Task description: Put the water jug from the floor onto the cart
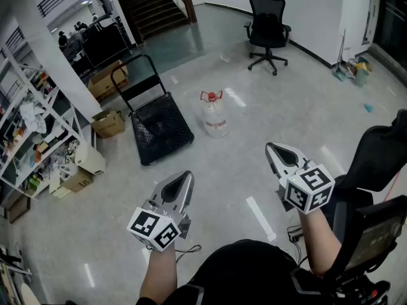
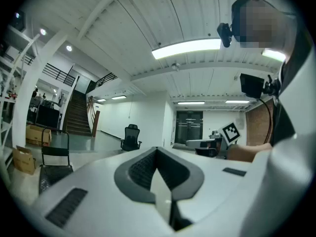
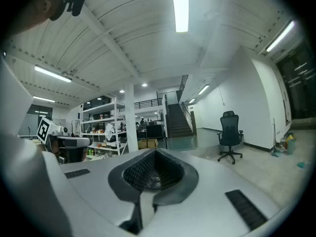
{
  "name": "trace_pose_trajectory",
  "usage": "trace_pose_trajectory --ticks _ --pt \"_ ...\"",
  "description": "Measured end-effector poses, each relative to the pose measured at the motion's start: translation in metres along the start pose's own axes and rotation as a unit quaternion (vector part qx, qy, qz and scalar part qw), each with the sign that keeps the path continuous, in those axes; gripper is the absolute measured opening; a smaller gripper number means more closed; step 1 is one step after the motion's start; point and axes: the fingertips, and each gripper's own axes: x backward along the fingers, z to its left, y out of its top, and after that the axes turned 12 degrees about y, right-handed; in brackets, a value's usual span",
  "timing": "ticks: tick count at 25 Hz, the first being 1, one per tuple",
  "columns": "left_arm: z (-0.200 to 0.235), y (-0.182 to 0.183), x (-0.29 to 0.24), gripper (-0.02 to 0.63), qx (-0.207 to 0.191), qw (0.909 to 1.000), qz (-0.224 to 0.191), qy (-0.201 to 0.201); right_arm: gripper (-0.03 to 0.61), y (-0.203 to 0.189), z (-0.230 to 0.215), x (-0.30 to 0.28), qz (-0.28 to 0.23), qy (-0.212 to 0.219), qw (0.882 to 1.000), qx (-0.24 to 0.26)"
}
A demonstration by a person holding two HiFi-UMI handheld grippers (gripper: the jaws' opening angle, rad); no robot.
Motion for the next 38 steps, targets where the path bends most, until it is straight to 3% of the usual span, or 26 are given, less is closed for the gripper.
trace_pose_trajectory --ticks 9,14,20,26,32,38 --pt "0.001 -0.004 -0.004 0.002 -0.003 0.9999 0.002 -0.012 0.0 -0.001 -0.001 -0.008 0.0 -0.001 1.0 0.002" --pt "0.009 -0.004 -0.008 0.002 -0.048 0.9986 0.005 -0.021 0.0 0.002 0.004 -0.021 0.001 -0.003 1.0 0.006" --pt "0.035 -0.005 -0.005 0.002 -0.029 0.999 -0.002 -0.033 0.0 0.005 0.011 -0.042 -0.003 -0.021 1.0 0.014" --pt "0.058 -0.013 -0.003 0.002 -0.01 0.999 0.006 -0.043 0.0 0.0 0.008 -0.054 -0.021 -0.046 0.998 -0.027" --pt "0.086 -0.017 -0.039 0.002 -0.002 0.9989 0.013 -0.044 0.002 -0.005 -0.011 -0.094 -0.001 -0.034 0.999 -0.023" --pt "0.122 -0.015 -0.123 0.002 -0.008 0.9998 0.001 -0.02 0.002 -0.006 -0.073 -0.165 -0.008 0.004 0.999 -0.031"
